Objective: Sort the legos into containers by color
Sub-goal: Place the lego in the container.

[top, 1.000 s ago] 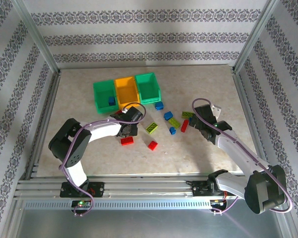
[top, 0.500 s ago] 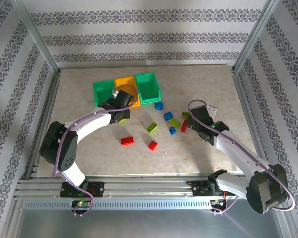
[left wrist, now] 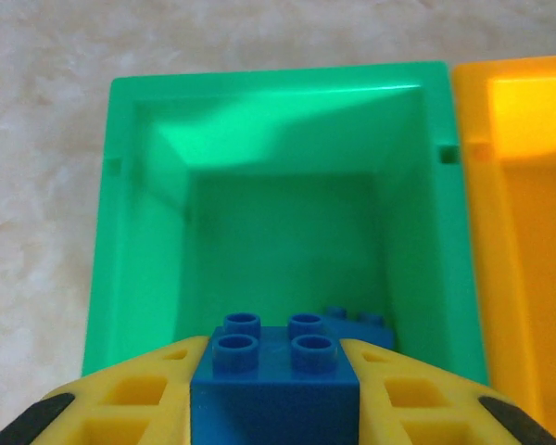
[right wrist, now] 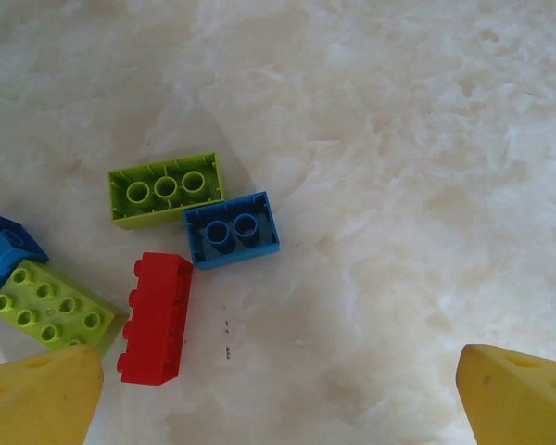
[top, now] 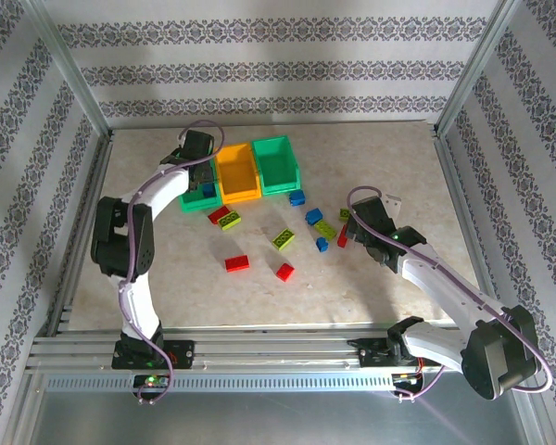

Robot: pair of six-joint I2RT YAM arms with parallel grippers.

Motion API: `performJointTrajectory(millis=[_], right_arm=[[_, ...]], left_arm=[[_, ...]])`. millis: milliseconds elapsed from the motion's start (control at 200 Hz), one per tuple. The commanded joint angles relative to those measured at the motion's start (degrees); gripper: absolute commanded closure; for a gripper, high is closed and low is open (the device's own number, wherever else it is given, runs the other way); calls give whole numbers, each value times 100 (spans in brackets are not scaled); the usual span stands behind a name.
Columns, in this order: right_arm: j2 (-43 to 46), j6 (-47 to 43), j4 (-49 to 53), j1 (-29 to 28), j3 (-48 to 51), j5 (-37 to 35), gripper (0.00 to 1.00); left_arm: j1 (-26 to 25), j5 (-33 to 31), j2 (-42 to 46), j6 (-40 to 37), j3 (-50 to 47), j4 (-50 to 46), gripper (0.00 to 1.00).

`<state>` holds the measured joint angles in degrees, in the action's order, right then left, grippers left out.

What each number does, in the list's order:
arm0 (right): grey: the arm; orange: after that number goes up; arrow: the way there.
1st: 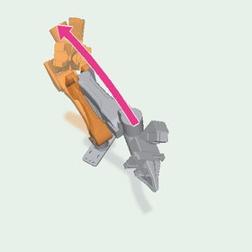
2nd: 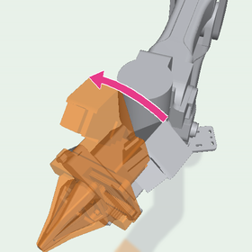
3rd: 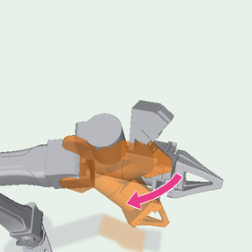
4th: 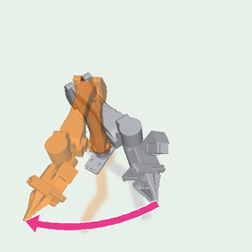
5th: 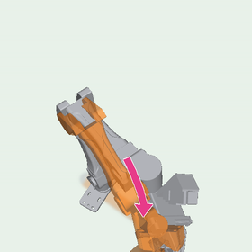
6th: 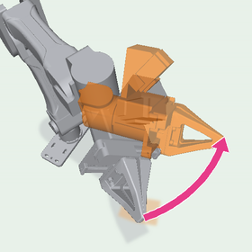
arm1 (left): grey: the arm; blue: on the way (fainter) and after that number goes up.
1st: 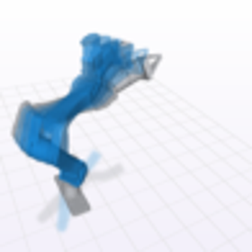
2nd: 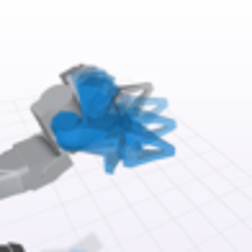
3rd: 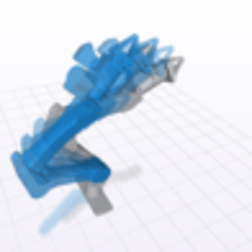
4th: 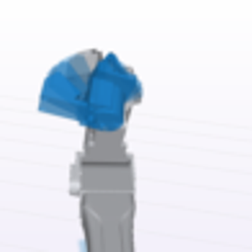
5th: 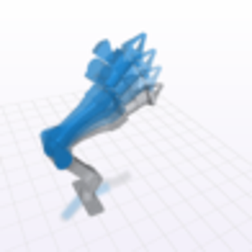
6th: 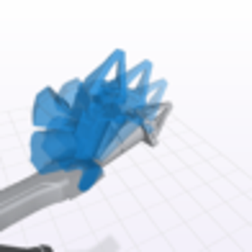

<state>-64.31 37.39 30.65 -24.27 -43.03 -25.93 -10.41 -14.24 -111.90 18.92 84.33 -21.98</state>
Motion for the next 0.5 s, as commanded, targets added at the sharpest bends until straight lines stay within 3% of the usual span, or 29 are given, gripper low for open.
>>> performJointTrajectory(millis=[0, 215, 495], right_arm=[[26, -12, 81, -78, -144, -132, 2], [-63, -30, 99, -86, -231, -144, 2], [-122, -91, 178, -121, -334, -109, 2]], left_arm=[[92, 70, -249, -160, 348, -261, 68], [112, 32, -317, -160, 469, -210, 46], [114, 59, 191, -84, 222, -215, 37]])
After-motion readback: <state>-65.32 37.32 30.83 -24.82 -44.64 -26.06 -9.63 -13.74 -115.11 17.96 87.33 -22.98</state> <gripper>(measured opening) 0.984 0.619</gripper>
